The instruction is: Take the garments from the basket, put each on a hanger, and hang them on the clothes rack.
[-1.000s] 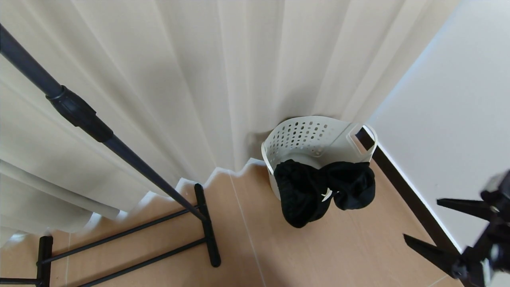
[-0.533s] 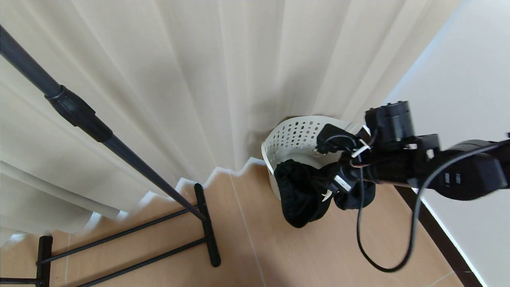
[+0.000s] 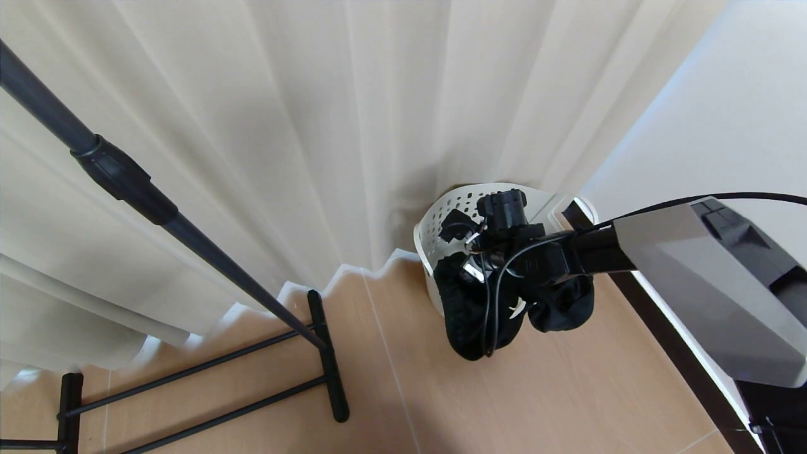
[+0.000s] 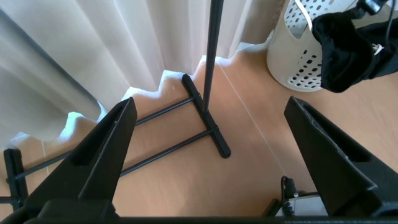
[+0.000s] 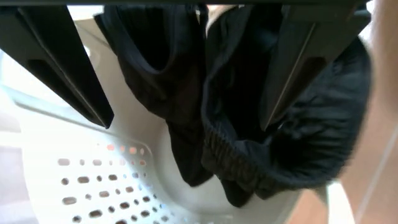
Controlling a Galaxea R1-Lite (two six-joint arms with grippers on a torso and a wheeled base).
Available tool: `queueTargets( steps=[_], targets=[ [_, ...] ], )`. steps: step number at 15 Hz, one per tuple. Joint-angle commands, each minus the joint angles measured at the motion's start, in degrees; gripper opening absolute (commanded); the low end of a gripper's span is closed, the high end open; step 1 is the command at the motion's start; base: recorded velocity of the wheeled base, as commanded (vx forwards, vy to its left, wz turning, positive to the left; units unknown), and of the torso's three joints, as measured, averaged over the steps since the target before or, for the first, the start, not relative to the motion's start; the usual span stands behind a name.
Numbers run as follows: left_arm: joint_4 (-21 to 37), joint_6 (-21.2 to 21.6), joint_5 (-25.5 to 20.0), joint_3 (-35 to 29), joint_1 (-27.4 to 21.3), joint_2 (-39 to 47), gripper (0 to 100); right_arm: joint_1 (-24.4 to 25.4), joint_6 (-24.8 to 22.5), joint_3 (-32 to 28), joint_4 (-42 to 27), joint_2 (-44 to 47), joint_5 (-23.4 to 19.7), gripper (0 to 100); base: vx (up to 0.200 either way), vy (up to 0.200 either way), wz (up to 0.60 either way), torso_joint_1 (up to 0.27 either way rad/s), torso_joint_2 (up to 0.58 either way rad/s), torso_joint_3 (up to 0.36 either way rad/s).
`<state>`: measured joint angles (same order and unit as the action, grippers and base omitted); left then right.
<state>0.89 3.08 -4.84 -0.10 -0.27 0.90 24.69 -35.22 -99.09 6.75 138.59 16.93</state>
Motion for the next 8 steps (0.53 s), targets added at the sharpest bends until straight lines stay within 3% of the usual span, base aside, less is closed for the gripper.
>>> queueTargets(
  steps=[1, 5, 6, 8],
  targets=[
    [-0.01, -0.01, 0.01, 0.01, 0.0, -0.02, 100, -1.31, -0.03, -3.31, -0.07, 5.46, 0.29, 100, 0.0, 0.0, 0.0, 0.0, 0.0, 0.0],
    [-0.01, -0.01, 0.01, 0.01, 0.0, -0.02, 100, -2.1, 0.59, -7.17, 0.37, 8.01, 0.12, 100, 0.0, 0.0, 0.0, 0.0, 0.0, 0.0],
    [-0.01, -0.01, 0.01, 0.01, 0.0, -0.02, 100, -2.1, 1.2, -7.61, 0.72, 8.09, -0.15, 0, 0.0, 0.0, 0.0, 0.0, 0.0, 0.0],
    [-0.01, -0.01, 0.01, 0.01, 0.0, -0.02, 100, -2.01, 4.72, -7.61, 0.45, 7.83, -0.41, 0, 0.0, 0.0, 0.0, 0.0, 0.0, 0.0]
  ],
)
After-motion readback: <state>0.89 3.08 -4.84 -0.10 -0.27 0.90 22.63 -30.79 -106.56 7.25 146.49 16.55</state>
